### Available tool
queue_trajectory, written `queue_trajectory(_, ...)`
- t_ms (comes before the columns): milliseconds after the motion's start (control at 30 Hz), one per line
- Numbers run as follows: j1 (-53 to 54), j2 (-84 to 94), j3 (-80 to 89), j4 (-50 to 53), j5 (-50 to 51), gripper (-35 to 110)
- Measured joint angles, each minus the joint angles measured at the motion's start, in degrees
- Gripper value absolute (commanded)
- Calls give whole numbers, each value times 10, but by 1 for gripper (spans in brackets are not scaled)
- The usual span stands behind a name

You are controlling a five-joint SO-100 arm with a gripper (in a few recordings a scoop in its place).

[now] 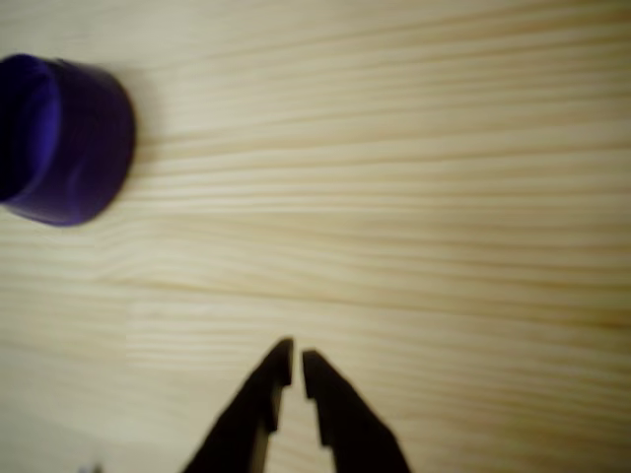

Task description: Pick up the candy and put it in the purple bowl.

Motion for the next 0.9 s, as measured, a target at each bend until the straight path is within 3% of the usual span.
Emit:
queue_trajectory(333,-13,-156,-178,10,-11,0)
queue_trajectory(567,-50,-197,-247,19,33,0)
queue_trajectory(900,-80,-370,-354,-20,39,0)
